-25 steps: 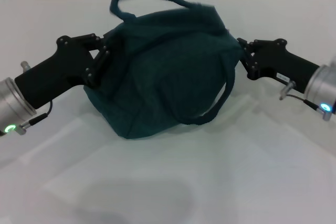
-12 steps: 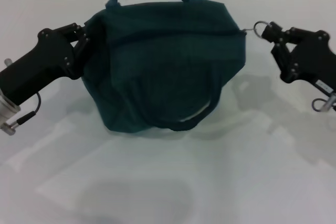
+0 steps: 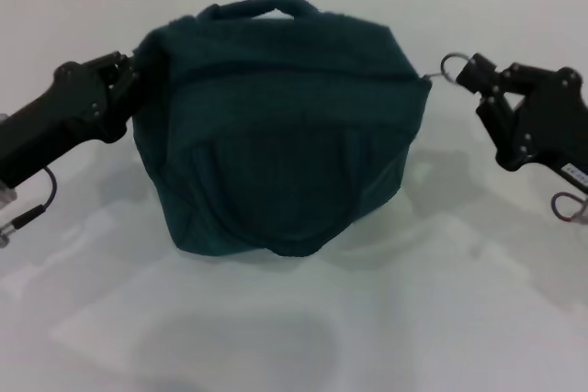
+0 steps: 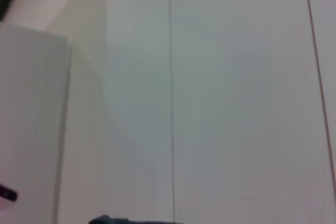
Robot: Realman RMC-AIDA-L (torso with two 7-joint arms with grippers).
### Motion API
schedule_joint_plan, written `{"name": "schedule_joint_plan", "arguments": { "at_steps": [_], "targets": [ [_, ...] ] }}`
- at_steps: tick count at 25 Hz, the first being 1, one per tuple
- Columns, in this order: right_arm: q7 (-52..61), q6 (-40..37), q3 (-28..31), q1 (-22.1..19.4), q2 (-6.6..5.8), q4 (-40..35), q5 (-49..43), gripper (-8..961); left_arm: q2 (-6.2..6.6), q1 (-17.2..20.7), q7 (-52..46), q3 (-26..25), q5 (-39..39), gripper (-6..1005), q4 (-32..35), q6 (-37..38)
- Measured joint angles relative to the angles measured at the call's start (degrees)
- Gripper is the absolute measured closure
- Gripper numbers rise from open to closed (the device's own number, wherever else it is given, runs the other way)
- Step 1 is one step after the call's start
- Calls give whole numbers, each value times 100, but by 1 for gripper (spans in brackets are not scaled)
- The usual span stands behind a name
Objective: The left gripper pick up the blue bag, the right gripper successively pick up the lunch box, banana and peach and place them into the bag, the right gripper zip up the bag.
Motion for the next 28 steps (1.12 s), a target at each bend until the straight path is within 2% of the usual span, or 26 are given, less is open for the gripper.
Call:
{"name": "schedule_joint_plan", "arguments": {
  "at_steps": [7, 12, 22, 28],
  "targets": [
    [143, 758, -251, 286, 38, 410, -74, 946, -135, -86, -7, 6, 308, 920, 4, -1088],
    [128, 1037, -278, 337, 54, 399, -33, 945, -190, -191, 76, 10, 395, 917, 4, -1459],
    [109, 2410, -400, 666, 78, 438, -57, 945, -200, -205, 153, 12, 410, 911, 2, -1494],
    [109, 2709, -491, 778, 87, 494, -58, 945, -200, -209, 152, 8, 411, 907, 2, -1490]
  ]
}}
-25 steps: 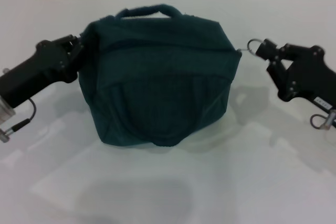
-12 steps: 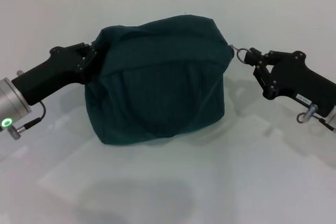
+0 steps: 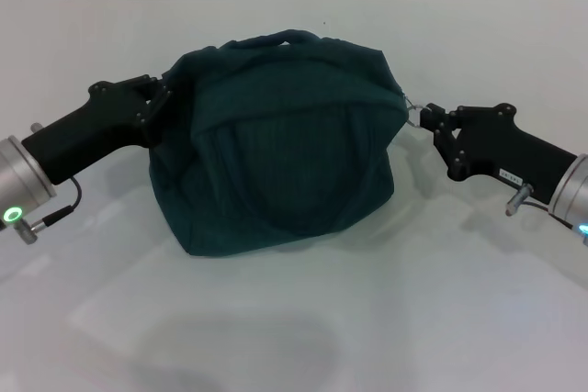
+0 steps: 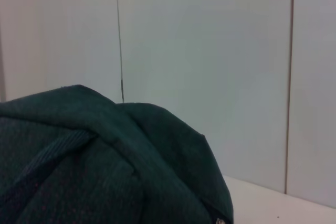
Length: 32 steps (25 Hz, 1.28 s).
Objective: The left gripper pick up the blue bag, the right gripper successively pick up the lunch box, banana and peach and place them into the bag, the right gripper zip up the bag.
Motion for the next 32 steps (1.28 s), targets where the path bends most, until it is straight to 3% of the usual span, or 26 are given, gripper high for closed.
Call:
{"name": "schedule_joint_plan", "arguments": {
  "at_steps": [11, 15, 17, 22, 25, 32],
  "targets": [
    [265, -450, 16, -180, -45, 6, 41, 945, -7, 10, -61, -8, -25, 900, 0, 542],
    [284, -760, 273, -393, -61, 12, 44, 946, -6, 59, -66, -41, -176, 898, 0, 835],
    [281, -956, 506, -512, -54, 19, 46, 946, -4, 102, -59, -43, -315, 828, 0, 921],
    [234, -1933, 1081, -709, -82, 291, 45, 830, 22, 242, -33, -49, -566, 646, 14, 1190],
    [210, -2513, 1455, -762, -108, 421, 19, 611, 49, 356, -43, -51, -647, 524, 176, 1373],
    [663, -3798, 1477, -428, -351, 333, -115, 342, 162, 444, -571, 16, -183, 205, 942, 2126]
  ]
}}
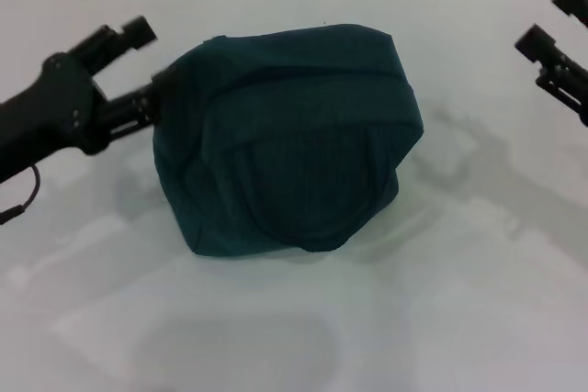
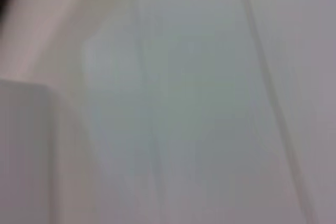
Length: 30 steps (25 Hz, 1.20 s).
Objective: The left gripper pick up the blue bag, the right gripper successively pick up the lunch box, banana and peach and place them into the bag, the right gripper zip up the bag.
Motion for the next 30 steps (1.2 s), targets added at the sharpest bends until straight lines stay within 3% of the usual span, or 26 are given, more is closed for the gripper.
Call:
{"name": "schedule_joint_plan", "arguments": {
  "at_steps": [2, 4, 10, 13, 17, 21, 30],
  "targets": [
    [343, -175, -18, 216, -95, -75, -248, 265, 39, -67, -254, 1, 299, 106, 190, 210],
    [771, -237, -11, 443, -179, -215, -632, 187, 51, -137, -452, 3, 560, 106, 339, 341],
    [2181, -178, 22, 1170, -343, -534, -2035, 125, 54, -403, -674, 13, 1223, 107, 502, 569],
    [2566, -77, 25, 1473, -327, -538, -2643, 95, 24, -487, -645, 30, 1400, 108, 524, 624],
    [2748, 227, 28, 1742, -192, -556, -3358, 74, -8, -507, -577, 71, 1489, 109, 526, 628],
    [2779, 433, 30, 1739, -125, -687, -3538, 74, -38, -469, -496, 59, 1509, 110, 523, 626],
    [2763, 487, 69, 1651, -100, -796, -3548, 74, -60, -404, -407, 28, 1475, 111, 512, 595]
  ]
}}
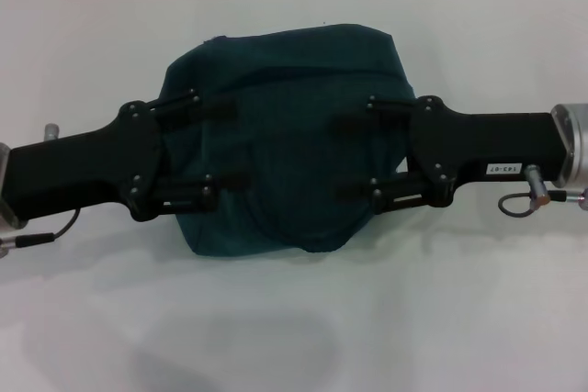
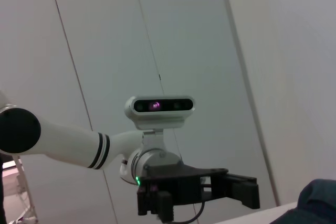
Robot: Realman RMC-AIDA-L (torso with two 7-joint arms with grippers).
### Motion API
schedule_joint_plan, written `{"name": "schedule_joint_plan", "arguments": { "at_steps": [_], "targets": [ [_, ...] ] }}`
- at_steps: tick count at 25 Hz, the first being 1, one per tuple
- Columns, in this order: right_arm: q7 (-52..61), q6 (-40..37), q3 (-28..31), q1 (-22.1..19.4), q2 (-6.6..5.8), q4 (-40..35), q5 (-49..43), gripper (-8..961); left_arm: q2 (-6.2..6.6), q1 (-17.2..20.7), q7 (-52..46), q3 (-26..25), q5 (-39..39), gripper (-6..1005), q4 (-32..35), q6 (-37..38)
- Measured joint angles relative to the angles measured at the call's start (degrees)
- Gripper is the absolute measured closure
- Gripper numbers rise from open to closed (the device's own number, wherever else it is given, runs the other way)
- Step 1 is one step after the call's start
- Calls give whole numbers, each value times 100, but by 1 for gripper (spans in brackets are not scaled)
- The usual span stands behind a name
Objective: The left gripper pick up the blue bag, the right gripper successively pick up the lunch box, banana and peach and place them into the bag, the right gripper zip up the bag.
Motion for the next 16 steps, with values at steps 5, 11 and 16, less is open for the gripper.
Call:
{"name": "schedule_joint_plan", "arguments": {
  "at_steps": [5, 11, 16],
  "targets": [
    [-7, 24, 237, -196, 41, -191, -8, 74, -4, 0, 14, -25, -6, 111, -10, -7],
    [-7, 24, 272, -270, 45, -261, -12, 74, -11, 8, 26, -71, -13, 111, -9, -7],
    [-7, 24, 272, -280, 46, -261, -15, 74, -14, 9, 60, -77, -14, 111, -19, -7]
  ]
}}
